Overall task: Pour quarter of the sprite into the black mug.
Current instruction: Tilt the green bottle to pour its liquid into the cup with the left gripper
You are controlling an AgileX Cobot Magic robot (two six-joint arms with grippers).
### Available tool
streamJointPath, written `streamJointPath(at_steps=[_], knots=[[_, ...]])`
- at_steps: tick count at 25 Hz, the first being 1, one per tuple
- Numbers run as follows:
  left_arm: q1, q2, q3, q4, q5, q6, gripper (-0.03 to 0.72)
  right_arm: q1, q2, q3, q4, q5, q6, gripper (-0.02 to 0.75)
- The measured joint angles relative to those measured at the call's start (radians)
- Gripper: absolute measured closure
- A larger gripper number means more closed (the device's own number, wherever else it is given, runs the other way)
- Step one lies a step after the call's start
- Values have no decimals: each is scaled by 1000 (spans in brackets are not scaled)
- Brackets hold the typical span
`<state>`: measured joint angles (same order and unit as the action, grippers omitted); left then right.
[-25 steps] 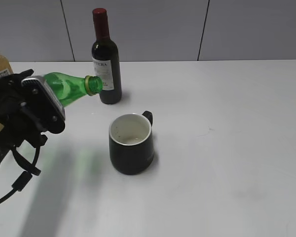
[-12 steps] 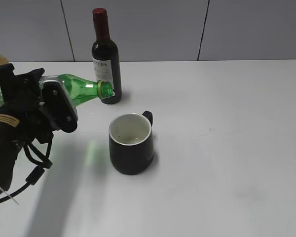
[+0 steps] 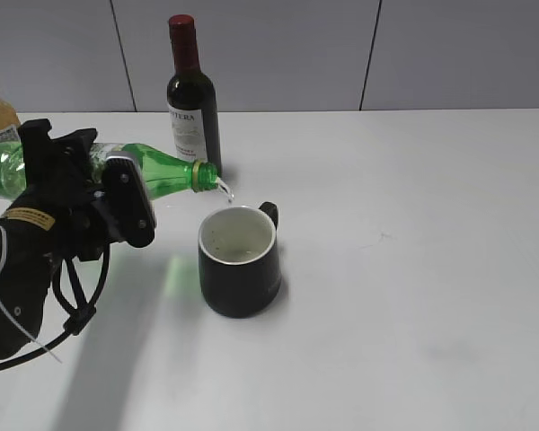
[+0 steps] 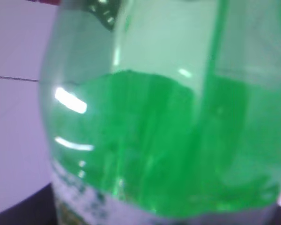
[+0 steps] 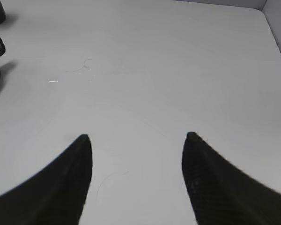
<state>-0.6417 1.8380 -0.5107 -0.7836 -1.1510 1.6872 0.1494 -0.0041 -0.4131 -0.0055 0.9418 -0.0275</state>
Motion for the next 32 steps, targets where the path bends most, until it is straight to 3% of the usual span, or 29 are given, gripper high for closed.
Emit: streamJointPath(at_steps=[32], knots=[[0, 2, 0, 8, -3, 98, 219, 0, 0, 0, 0, 0, 0, 274]])
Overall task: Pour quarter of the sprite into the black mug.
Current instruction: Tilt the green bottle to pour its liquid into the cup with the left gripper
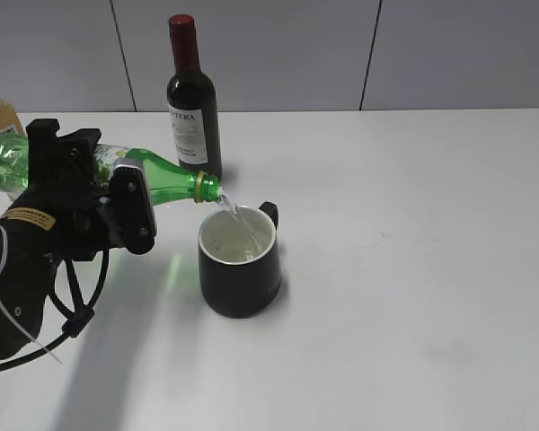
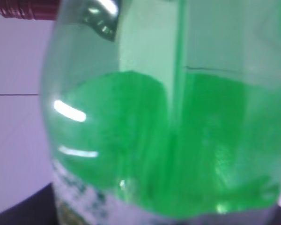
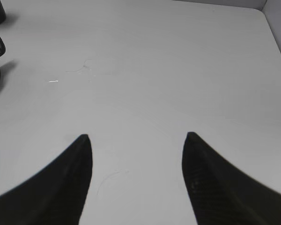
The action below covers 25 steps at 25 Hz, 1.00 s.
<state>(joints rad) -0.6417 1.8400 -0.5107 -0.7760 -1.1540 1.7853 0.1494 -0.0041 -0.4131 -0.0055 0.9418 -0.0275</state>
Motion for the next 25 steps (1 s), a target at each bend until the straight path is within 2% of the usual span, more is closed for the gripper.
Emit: streamJointPath(at_steps=[5, 16, 23, 25], knots=[[0, 0, 0, 0, -4, -9, 219, 0, 0, 0, 0, 0, 0, 274], [0, 0, 0, 3, -6, -168, 219, 0, 0, 0, 0, 0, 0, 274], [0, 0, 0, 43, -6, -330, 219, 0, 0, 0, 0, 0, 0, 274], [0, 0, 0, 65, -6, -415, 219, 0, 0, 0, 0, 0, 0, 274]])
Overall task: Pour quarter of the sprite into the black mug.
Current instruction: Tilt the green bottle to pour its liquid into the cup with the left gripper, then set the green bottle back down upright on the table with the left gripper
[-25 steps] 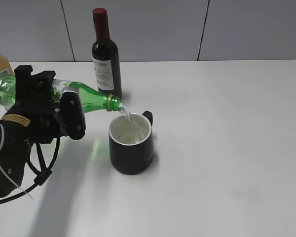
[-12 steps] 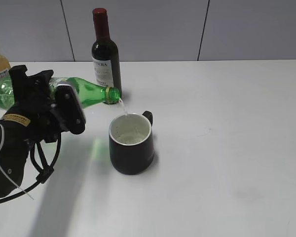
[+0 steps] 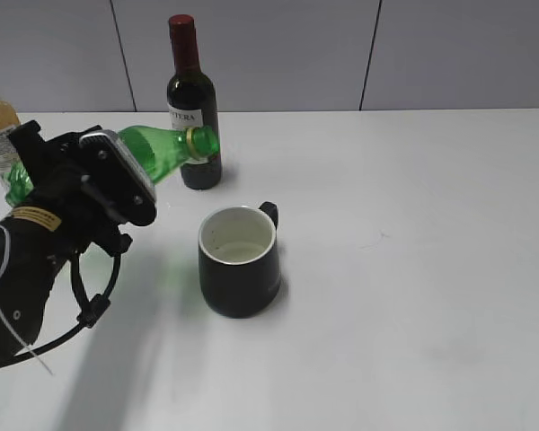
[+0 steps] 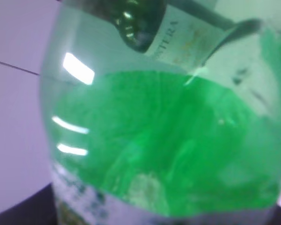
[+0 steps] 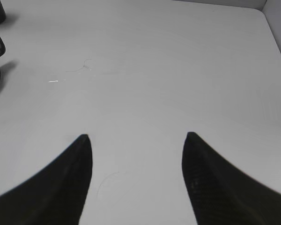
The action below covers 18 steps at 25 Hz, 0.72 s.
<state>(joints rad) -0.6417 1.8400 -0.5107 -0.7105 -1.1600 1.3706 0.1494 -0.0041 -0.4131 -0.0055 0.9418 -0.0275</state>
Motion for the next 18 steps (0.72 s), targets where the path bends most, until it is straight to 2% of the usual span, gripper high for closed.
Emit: streamJointPath(at_steps=[3, 11, 18], knots=[[0, 0, 0, 12, 0, -140, 220, 0, 0, 0, 0, 0, 0, 274], [0, -10, 0, 48, 0, -355, 221, 0, 0, 0, 0, 0, 0, 274], [26, -18, 0, 73, -1, -638, 221, 0, 0, 0, 0, 0, 0, 274]])
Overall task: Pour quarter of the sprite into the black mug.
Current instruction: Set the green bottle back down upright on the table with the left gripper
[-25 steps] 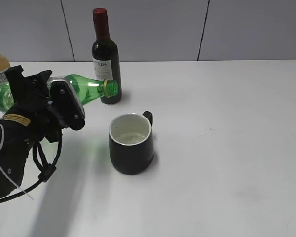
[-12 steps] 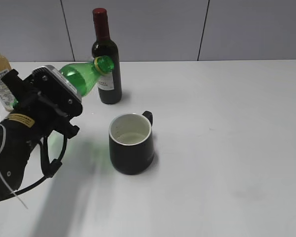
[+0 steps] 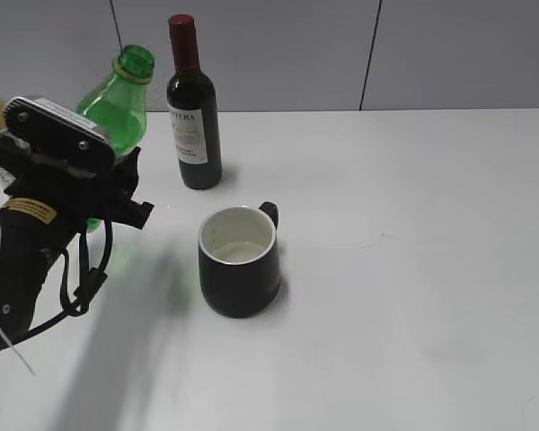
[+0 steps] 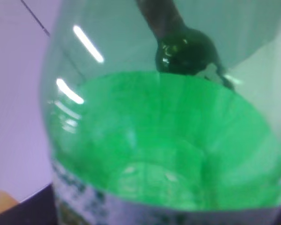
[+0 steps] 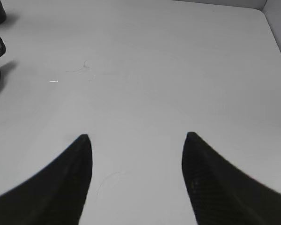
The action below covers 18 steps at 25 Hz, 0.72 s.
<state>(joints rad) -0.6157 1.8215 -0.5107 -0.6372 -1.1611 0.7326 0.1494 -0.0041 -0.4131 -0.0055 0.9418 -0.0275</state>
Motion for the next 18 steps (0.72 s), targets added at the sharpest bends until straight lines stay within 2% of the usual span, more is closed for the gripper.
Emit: streamJointPath(at_steps=[6, 12, 15, 18], knots=[[54, -1, 0, 93, 0, -265, 221, 0, 0, 0, 0, 0, 0, 274], [107, -1, 0, 120, 0, -416, 221, 0, 0, 0, 0, 0, 0, 274], [141, -1, 0, 191, 0, -517, 221, 0, 0, 0, 0, 0, 0, 274], [186, -1, 0, 299, 0, -571, 221, 0, 0, 0, 0, 0, 0, 274]])
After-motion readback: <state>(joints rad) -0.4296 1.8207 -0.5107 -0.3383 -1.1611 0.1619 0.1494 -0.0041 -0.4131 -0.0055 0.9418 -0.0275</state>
